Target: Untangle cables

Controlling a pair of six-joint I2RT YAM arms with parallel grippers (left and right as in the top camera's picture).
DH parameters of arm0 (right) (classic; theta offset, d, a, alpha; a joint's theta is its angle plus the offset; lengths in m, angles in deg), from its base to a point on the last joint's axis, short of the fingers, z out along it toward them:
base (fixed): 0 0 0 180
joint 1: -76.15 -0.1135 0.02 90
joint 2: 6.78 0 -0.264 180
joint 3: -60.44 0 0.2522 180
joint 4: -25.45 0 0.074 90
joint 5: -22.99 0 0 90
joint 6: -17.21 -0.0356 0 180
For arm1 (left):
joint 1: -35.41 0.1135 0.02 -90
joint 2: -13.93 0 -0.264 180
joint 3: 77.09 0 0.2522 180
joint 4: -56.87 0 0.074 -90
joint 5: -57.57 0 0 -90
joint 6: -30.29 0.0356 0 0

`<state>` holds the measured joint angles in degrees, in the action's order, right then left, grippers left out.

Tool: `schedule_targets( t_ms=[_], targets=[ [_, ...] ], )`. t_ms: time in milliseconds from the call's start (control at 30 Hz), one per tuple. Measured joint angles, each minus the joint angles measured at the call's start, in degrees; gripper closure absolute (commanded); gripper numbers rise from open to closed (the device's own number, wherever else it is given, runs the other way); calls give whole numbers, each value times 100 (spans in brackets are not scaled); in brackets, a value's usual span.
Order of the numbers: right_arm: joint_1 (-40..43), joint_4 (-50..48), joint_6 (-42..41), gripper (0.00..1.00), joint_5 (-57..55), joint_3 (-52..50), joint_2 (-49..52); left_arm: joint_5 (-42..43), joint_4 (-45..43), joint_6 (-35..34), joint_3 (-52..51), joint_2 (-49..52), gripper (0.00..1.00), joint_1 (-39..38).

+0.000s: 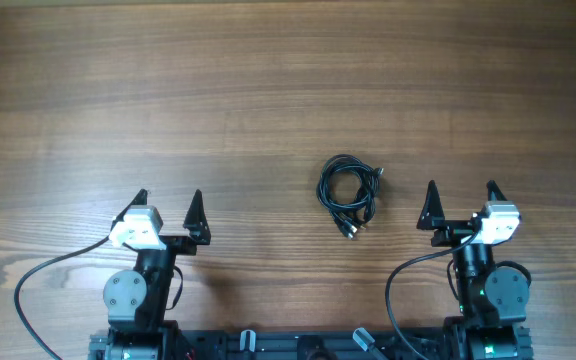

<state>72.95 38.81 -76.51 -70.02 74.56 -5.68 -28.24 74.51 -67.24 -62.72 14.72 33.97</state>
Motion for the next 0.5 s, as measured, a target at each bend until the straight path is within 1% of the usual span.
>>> schedule_targets(
  t_ms=[500],
  targets=[
    [0, 0, 0, 0, 0, 0, 0, 0, 2, 2, 0, 0, 0, 0]
  ],
)
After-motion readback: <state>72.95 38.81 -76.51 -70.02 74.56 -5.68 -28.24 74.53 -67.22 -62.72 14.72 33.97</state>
